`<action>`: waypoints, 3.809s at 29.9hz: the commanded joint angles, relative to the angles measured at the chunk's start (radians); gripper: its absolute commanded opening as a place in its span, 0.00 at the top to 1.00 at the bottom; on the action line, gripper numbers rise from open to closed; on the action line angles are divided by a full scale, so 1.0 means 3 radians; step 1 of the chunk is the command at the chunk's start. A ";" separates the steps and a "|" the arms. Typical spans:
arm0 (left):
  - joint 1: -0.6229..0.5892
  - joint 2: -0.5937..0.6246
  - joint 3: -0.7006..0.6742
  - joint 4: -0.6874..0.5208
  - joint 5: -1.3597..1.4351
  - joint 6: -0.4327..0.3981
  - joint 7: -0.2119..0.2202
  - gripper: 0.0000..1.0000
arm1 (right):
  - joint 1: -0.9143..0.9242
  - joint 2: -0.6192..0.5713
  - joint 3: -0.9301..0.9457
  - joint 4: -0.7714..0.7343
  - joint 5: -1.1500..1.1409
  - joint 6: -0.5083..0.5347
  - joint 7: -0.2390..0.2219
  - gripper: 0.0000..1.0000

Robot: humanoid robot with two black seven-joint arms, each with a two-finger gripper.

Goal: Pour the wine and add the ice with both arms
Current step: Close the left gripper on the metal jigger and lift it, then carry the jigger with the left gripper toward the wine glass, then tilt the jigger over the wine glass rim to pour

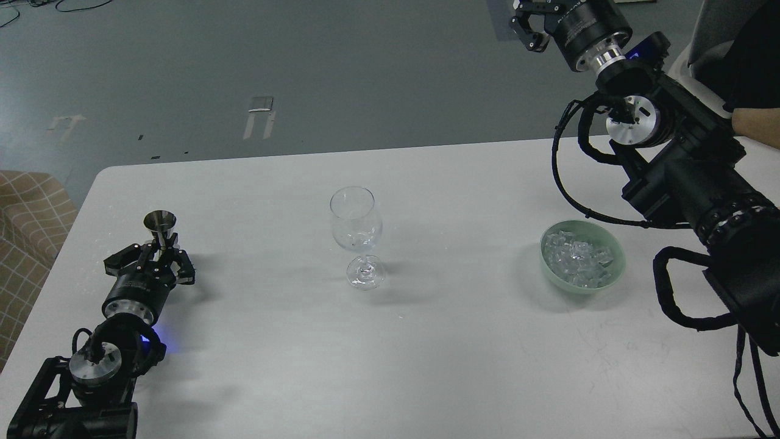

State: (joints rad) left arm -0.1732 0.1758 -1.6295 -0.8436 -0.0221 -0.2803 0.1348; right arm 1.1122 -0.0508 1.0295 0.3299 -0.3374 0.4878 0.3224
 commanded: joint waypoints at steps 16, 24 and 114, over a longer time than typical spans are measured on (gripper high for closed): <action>-0.0128 -0.0013 0.0063 -0.0552 -0.0008 -0.0027 0.0154 1.00 | -0.0010 -0.0010 -0.0011 -0.0005 0.0000 -0.0005 -0.0001 0.00; -0.0067 0.0068 0.0328 -0.1319 0.0033 0.0320 0.0384 1.00 | -0.0026 -0.0020 -0.0011 -0.0011 0.0005 -0.0005 -0.0001 0.00; -0.0159 0.0212 0.1474 -0.2731 0.1705 0.1159 0.0696 1.00 | -0.0021 0.0011 0.0005 0.0000 0.0010 -0.0005 0.0004 0.00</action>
State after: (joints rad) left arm -0.2085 0.2460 -1.2127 -1.6604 0.4773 0.0669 0.3435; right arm 1.1075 -0.0500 1.0309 0.3298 -0.3344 0.4862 0.3237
